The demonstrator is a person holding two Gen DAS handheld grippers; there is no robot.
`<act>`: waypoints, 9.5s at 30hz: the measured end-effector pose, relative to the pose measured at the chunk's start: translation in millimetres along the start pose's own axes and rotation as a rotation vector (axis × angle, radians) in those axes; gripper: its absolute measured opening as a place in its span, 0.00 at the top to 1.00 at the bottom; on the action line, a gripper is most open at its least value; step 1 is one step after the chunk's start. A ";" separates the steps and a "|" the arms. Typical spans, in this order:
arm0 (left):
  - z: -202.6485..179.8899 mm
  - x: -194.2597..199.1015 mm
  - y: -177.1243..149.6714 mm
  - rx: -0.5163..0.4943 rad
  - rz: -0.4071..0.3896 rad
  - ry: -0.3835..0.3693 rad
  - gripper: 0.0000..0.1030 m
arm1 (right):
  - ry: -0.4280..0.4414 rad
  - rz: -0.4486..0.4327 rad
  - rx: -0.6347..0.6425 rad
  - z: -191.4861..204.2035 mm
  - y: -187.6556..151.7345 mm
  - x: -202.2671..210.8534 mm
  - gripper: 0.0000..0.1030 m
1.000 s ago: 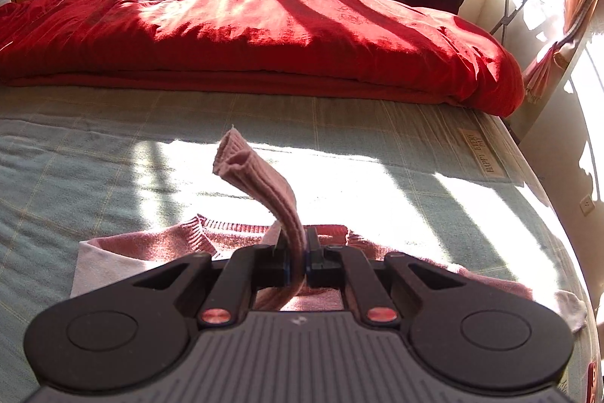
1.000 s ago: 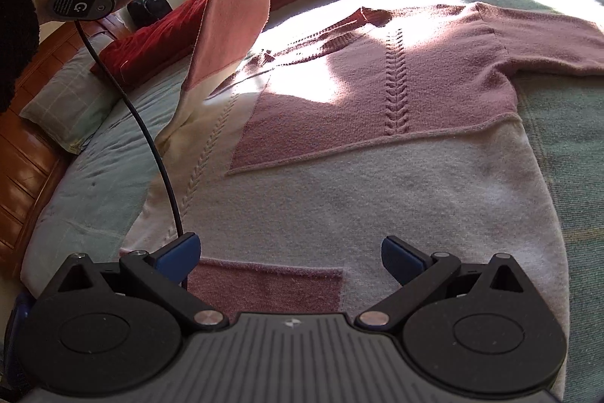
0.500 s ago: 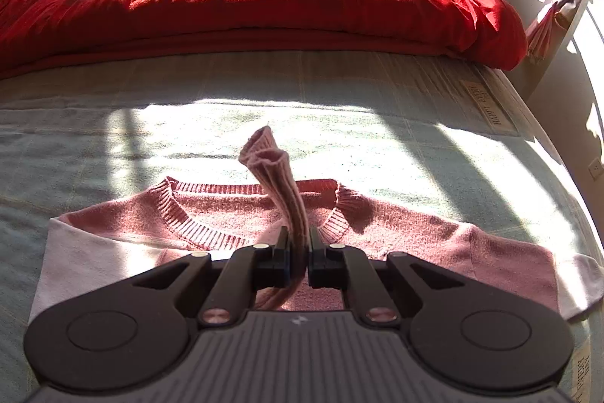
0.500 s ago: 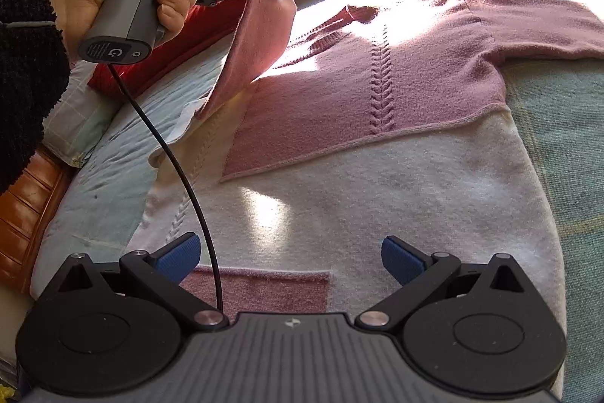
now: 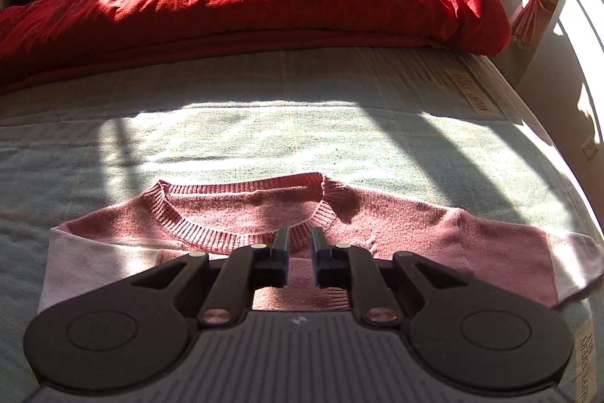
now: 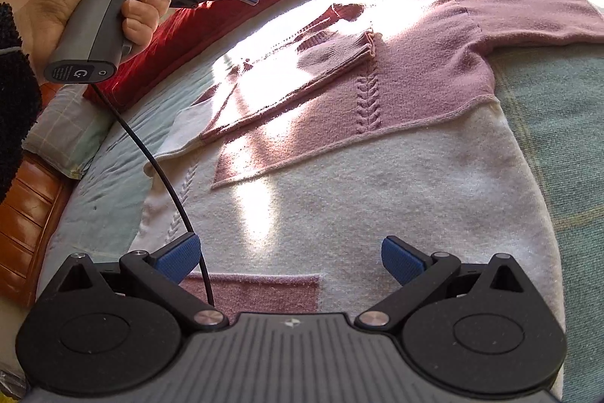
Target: Fold clothes
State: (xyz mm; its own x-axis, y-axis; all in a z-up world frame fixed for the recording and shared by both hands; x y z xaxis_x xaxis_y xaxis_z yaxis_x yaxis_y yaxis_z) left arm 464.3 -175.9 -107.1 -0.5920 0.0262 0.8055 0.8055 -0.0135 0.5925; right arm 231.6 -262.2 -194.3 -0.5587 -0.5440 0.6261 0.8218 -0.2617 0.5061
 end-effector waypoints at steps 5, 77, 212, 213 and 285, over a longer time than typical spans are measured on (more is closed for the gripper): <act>19.8 16.0 -12.8 -0.031 0.008 0.026 0.85 | -0.004 -0.002 -0.016 -3.2 0.9 -1.8 0.00; 257.0 22.4 -125.8 0.282 0.006 -0.202 0.54 | -0.244 -0.039 0.125 10.5 -6.4 -34.6 0.00; -2.0 100.3 -234.5 -0.374 -0.002 -0.340 0.22 | -0.288 -0.539 -0.745 -373.9 136.3 182.3 0.57; -3.8 98.3 -235.5 -0.381 0.006 -0.334 0.22 | -0.275 -0.551 -0.760 -380.7 136.8 182.1 0.57; 92.3 153.6 -250.2 -0.365 -0.159 -0.351 0.13 | -0.295 -0.379 -0.029 -63.8 282.0 92.9 0.92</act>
State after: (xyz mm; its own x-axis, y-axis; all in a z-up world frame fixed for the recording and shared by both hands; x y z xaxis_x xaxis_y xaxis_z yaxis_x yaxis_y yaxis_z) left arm 174.3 -76.2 -132.9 -0.6115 0.3884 0.6894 0.6076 -0.3276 0.7235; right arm 418.6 -437.3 -31.2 -0.8239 -0.1580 0.5442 0.5546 -0.4221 0.7171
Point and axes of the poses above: each gripper's, at about its wrist camera, not at the fingertips, and x roughly against the way its jaws point, z to its left, y to its top, the point moved 7 cm from there along -x, roughly the way its jaws point, and after that the axes turned 4 degrees about y, right-handed, at the moved point
